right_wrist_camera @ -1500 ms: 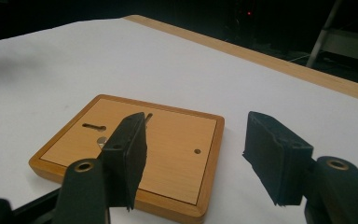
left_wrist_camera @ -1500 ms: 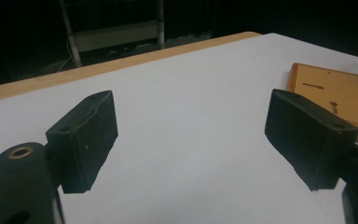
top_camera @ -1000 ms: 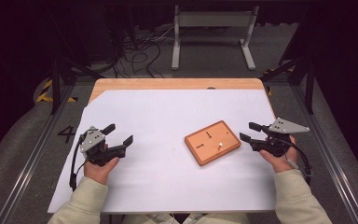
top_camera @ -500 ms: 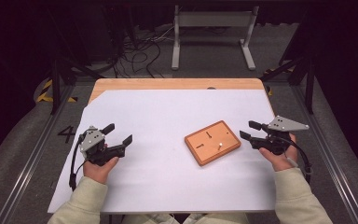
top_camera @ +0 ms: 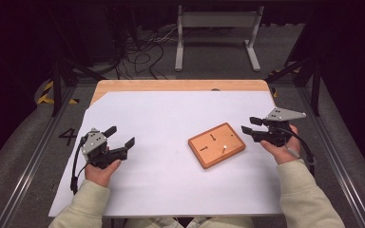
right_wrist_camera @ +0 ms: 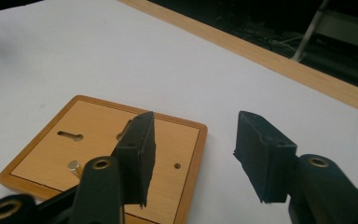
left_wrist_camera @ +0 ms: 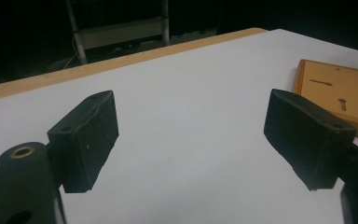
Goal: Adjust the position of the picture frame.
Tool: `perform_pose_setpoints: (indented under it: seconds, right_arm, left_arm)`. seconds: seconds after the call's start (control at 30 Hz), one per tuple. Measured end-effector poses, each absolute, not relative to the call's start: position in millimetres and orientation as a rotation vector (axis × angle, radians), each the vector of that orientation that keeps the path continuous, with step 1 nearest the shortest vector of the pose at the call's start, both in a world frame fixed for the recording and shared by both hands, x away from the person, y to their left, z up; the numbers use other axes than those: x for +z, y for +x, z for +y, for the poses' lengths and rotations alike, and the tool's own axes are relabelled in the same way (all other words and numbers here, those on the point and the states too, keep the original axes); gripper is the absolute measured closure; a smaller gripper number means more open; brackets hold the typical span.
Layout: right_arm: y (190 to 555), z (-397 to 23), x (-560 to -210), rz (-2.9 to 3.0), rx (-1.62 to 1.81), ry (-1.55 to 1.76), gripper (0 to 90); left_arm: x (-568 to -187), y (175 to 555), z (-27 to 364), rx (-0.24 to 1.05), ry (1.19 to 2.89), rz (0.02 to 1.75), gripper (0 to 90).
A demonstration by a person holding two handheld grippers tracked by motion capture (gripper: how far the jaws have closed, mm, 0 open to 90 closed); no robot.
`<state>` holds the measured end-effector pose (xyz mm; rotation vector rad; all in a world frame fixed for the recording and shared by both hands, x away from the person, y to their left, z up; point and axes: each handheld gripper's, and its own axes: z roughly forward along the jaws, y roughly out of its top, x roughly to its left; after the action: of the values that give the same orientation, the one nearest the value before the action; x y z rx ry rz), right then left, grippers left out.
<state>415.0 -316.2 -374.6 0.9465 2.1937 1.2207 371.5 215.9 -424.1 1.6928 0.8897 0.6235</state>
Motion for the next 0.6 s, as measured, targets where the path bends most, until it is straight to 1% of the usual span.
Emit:
perform_pose_setpoints:
  seconds: [0.13, 0.23, 0.3, 0.33, 0.37, 0.5, 0.6]
  right_arm:
    - [424.0, -317.2, -375.6, 2.210, 1.180, 1.018, 54.4]
    - [430.4, -316.8, -376.7, 2.234, 1.130, 1.057, 61.0]
    - [434.8, -316.0, -378.1, 2.263, 1.106, 1.072, 68.7]
    - [434.8, -316.0, -378.1, 2.263, 1.106, 1.072, 68.7]
    - [438.7, -315.6, -380.2, 2.288, 1.072, 1.084, 76.5]
    - [445.0, -315.7, -383.3, 2.313, 1.028, 1.112, 90.0]
    - [448.3, -315.3, -384.4, 2.314, 1.010, 1.123, 90.0]
  left_arm:
    - [-424.6, 371.7, 215.4, 0.623, 1.702, 0.887, 17.9]
    - [-424.6, 372.1, 215.7, 0.622, 1.703, 0.888, 17.9]
    - [-424.8, 372.0, 215.4, 0.620, 1.704, 0.891, 17.9]
    - [-425.1, 372.2, 214.7, 0.621, 1.706, 0.889, 17.9]
    - [-425.2, 372.3, 214.5, 0.621, 1.710, 0.889, 18.0]
    - [-425.6, 372.5, 213.9, 0.624, 1.712, 0.893, 18.1]
    - [-425.8, 372.6, 213.8, 0.624, 1.715, 0.896, 18.6]
